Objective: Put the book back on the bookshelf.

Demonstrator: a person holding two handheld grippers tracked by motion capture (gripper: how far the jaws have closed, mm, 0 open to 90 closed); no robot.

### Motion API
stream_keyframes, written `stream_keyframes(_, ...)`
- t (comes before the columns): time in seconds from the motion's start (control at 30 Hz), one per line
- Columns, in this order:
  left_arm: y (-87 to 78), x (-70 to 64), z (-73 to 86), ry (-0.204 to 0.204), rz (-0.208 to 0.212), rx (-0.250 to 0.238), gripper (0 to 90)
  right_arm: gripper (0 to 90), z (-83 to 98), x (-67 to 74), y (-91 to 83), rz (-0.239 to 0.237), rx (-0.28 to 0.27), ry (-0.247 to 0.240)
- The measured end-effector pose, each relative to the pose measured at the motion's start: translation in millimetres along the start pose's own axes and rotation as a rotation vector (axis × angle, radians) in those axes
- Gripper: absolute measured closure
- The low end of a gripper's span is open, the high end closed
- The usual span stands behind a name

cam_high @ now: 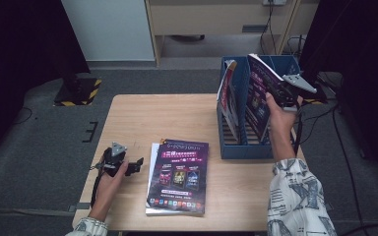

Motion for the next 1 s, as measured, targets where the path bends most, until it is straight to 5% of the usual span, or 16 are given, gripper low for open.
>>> stream_keyframes(1.0, -0.2, -2.5, -2.4, 0.012, 0.005, -0.005, 5.7, 82.1, 16.4, 3.2, 0.2, 0.05, -0.002, -0.058)
Point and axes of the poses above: each handheld gripper's, and its own axes: y roughly forward along the jaws, z roughly out of its underside, x roughly to its left, the point moved 8 cm from there along y, roughly forward along the jaws, and after that the axes turned 7 degrees about z, right-handed, at the moved point
